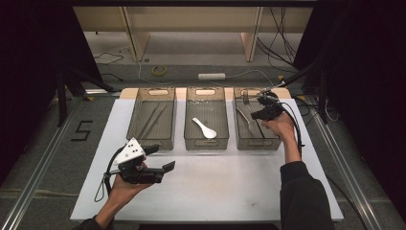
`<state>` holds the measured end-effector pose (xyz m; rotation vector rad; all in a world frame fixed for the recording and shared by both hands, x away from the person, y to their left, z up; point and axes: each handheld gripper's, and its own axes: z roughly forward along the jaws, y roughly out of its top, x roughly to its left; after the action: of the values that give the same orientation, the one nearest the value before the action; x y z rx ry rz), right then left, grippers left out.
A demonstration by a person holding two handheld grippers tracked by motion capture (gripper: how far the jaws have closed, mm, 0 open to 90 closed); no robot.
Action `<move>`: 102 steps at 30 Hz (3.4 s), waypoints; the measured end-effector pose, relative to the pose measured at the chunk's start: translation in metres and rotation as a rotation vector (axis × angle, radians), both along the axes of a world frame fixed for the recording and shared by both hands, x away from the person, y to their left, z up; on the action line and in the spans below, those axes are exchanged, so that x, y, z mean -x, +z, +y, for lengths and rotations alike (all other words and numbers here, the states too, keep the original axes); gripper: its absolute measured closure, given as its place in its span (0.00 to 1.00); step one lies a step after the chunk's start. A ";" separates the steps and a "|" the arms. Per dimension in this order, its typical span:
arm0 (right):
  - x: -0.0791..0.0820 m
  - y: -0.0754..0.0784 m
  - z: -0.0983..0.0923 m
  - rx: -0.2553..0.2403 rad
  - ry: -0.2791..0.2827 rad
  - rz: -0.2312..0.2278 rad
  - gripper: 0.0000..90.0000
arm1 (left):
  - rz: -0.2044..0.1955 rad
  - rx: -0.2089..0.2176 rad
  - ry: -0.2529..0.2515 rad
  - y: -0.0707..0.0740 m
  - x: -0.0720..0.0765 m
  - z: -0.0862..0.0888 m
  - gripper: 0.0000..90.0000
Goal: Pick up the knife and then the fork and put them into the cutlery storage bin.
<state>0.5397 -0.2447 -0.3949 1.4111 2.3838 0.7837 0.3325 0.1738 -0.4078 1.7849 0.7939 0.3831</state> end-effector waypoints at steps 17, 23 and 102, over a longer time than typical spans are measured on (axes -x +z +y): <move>-0.001 -0.010 0.005 0.042 -0.041 0.050 0.71 | 0.001 0.000 0.000 0.000 0.000 0.000 0.18; 0.003 -0.004 0.002 0.015 -0.041 0.026 0.67 | 0.001 -0.003 0.000 0.000 0.000 0.000 0.18; 0.224 -0.032 0.002 -0.375 0.144 -0.361 0.26 | 0.030 0.014 -0.011 -0.001 -0.001 0.000 0.18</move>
<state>0.3157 -0.2422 -0.4269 1.1011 2.1450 1.4494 0.3333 0.1738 -0.4086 1.7848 0.8057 0.3442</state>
